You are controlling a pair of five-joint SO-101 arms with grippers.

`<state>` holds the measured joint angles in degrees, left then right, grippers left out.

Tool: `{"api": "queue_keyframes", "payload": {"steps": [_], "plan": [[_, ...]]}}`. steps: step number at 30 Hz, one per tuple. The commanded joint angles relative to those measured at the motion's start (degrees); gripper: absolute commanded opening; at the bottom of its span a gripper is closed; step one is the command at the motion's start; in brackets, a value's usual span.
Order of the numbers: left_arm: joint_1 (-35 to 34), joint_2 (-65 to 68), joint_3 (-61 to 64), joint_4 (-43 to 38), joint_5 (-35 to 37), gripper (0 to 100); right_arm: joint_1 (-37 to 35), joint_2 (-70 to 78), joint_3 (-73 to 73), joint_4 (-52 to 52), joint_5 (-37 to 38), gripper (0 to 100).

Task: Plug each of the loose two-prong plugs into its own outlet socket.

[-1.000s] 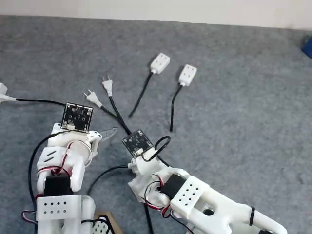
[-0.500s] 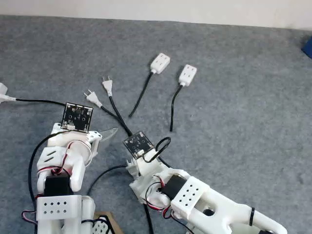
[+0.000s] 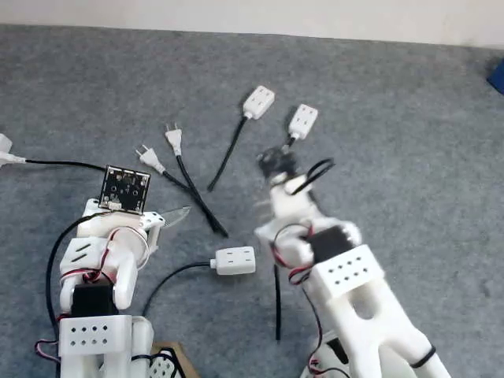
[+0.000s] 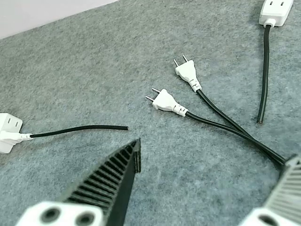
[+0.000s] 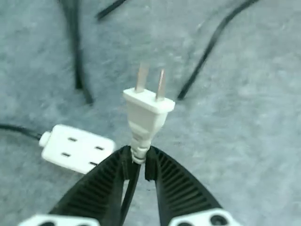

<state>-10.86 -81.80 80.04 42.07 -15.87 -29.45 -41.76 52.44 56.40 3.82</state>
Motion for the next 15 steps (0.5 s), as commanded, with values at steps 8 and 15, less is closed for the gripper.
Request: {"api": "queue_keyframes", "payload": {"steps": [8,15], "plan": [[-3.56,-0.22,-1.19,-0.97,2.46,43,-14.11,0.48,-18.86,11.91,18.02,0.5],[-3.74,-0.04,-16.04,16.26,5.63,43,-19.38,20.79,-32.57,20.70,18.73,0.5]]}}
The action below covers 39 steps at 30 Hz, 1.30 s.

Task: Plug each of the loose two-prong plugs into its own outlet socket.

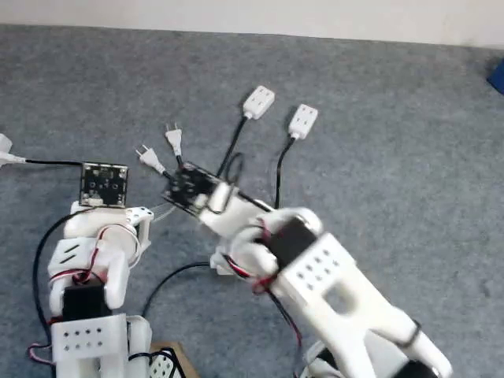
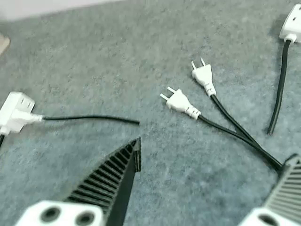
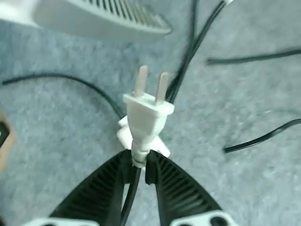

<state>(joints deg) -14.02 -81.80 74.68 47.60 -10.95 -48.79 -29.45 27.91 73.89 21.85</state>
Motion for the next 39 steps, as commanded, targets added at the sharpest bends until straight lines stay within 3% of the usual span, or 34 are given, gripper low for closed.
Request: {"api": "queue_keyframes", "payload": {"steps": [1,7,11,17,24,29,39], "plan": [[-0.57,-0.04,-12.79,13.01,0.70,43,0.66,11.30,-10.24,4.18,0.09,0.5],[-0.22,0.57,-18.95,20.13,0.70,43,9.45,14.73,-18.95,2.51,-1.23,0.5],[2.95,7.69,-23.96,22.95,-0.35,43,15.25,14.73,-18.15,-1.63,-3.25,0.5],[8.13,20.26,-24.92,17.58,-1.14,43,8.31,7.16,-3.47,-12.53,-4.84,0.5],[8.48,19.74,-24.92,13.63,-0.97,44,4.18,-8.75,16.48,-19.21,-4.75,0.5],[8.57,19.91,-24.66,13.63,-0.97,43,3.74,-12.35,18.68,-17.98,-5.10,0.5],[8.48,20.00,-24.48,13.19,-0.97,43,-4.79,-13.41,10.95,-11.91,-5.19,0.5]]}}
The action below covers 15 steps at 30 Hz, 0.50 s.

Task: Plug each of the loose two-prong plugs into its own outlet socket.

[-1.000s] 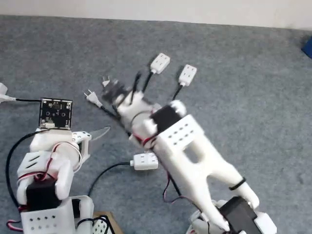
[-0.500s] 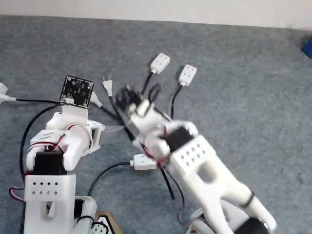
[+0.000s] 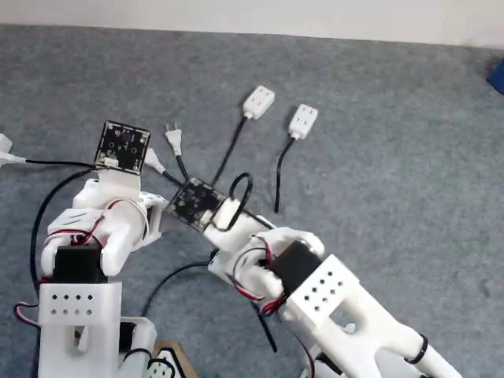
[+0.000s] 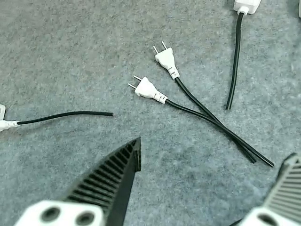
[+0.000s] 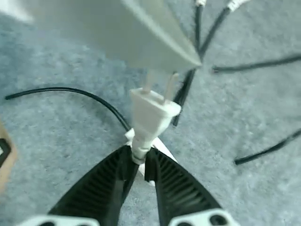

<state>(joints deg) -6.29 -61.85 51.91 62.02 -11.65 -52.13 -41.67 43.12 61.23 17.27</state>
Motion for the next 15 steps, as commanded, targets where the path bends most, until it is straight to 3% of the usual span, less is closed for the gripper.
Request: {"api": "queue_keyframes", "payload": {"steps": [1,15], "plan": [[0.75,0.04,-1.36,-1.14,-0.26,43,-1.36,-1.01,-4.62,0.84,-0.62,0.5],[3.65,0.04,8.40,-5.19,-0.53,43,-1.10,-0.92,-12.09,2.95,-0.79,0.5]]}}
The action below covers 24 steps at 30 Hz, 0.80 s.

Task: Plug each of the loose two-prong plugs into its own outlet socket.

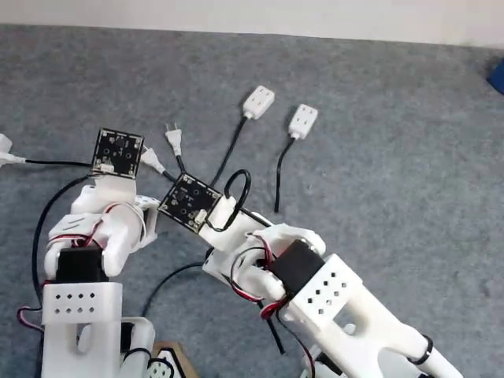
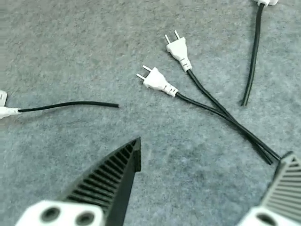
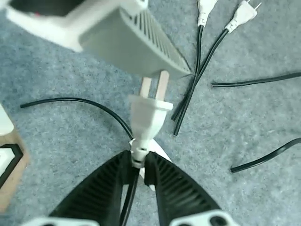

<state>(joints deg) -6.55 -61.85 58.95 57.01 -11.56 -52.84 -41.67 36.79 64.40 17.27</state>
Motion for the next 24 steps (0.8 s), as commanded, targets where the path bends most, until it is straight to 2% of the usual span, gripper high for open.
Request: {"api": "queue_keyframes", "payload": {"steps": [1,9,12,18,24], "plan": [[4.97,0.04,1.89,-0.18,-0.62,43,-0.40,-0.92,-6.29,0.22,-1.41,0.5],[7.52,0.04,4.26,-0.18,-0.79,43,3.56,-0.92,-7.34,-0.04,-1.93,0.5],[9.98,0.04,6.46,-0.18,-3.08,43,5.32,-0.84,-7.43,-0.04,-1.58,0.5],[10.59,-0.04,8.22,-0.26,-3.52,43,13.05,2.33,-9.54,0.40,2.55,0.5],[9.10,-0.40,8.40,-1.76,-3.52,43,14.20,8.40,-11.38,4.88,6.33,0.5]]}}
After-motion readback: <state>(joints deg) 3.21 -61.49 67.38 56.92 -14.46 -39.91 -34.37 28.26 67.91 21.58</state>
